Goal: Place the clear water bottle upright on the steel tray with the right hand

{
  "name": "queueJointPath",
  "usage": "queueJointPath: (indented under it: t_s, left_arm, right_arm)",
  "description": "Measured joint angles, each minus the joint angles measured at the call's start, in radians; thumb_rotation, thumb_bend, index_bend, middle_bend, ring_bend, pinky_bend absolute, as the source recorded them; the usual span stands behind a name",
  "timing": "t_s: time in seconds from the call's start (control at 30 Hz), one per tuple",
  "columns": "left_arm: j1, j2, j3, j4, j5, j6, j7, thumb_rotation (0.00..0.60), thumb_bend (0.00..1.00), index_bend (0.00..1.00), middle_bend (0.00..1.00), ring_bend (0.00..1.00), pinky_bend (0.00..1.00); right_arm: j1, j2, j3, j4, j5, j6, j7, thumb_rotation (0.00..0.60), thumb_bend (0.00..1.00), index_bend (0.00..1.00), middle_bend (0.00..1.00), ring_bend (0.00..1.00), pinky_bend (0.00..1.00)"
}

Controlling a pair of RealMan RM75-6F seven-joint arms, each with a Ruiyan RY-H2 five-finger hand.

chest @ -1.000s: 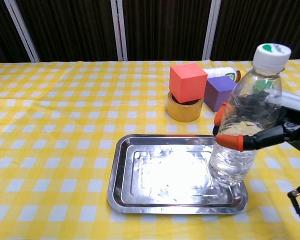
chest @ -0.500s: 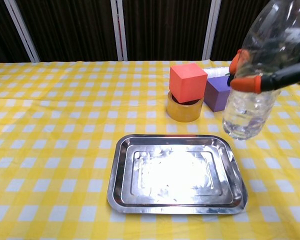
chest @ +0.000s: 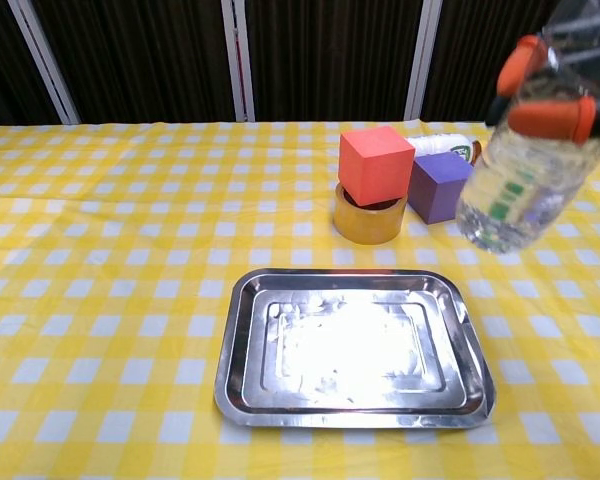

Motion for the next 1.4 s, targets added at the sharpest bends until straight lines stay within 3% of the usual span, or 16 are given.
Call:
queueJointPath:
  t_s: [0.3, 0.4, 0.6, 0.77, 0.9, 1.17, 1.4]
  left_arm:
    - [0.0, 0.0, -0.002, 0.001, -0.003, 0.0, 0.0, 0.6, 0.15, 0.19, 0.0, 0.0, 0.0]
    - [-0.001, 0.0, 0.0, 0.001, -0.002, -0.003, 0.001, 0.6, 0.15, 0.19, 0.0, 0.0, 0.0]
    - [0.0, 0.002, 0.0, -0.001, -0.003, -0.001, -0.001, 0.6, 0.15, 0.19, 0.0, 0.0, 0.0]
    - [0.0, 0.003, 0.0, -0.001, -0.002, -0.002, -0.002, 0.6, 0.15, 0.19, 0.0, 0.0, 0.0]
    - [0.0, 0.003, 0.0, -0.002, -0.006, -0.004, 0.0, 0.6, 0.15, 0.19, 0.0, 0.0, 0.0]
    - [-0.001, 0.001, 0.001, -0.004, -0.006, -0.007, 0.009, 0.6, 0.15, 0.19, 0.0, 0.0, 0.0]
    - [-0.001, 0.0, 0.0, -0.004, -0.005, -0.007, 0.01, 0.6, 0.15, 0.19, 0.0, 0.0, 0.0]
  right_arm:
    - [0.006, 0.004, -0.028, -0.011, 0.232, -0.111, 0.072, 0.6, 0.83, 0.83, 0.67, 0.32, 0.0]
    - [0.007, 0.004, -0.024, -0.016, 0.187, -0.1, 0.074, 0.6, 0.83, 0.83, 0.67, 0.32, 0.0]
    - [-0.003, -0.038, -0.022, 0.032, -0.107, 0.022, 0.103, 0.6, 0.83, 0.83, 0.67, 0.32, 0.0]
    - [-0.011, -0.102, -0.043, 0.159, -0.322, 0.17, 0.166, 0.6, 0.83, 0.83, 0.67, 0.32, 0.0]
    - [-0.013, -0.122, -0.074, 0.224, -0.309, 0.163, 0.174, 0.6, 0.83, 0.83, 0.67, 0.32, 0.0]
    - [-0.008, -0.134, -0.142, 0.252, -0.105, -0.009, 0.079, 0.6, 0.83, 0.83, 0.67, 0.32, 0.0]
    - [-0.002, -0.137, -0.15, 0.206, -0.179, 0.034, 0.086, 0.6, 0.83, 0.83, 0.67, 0.32, 0.0]
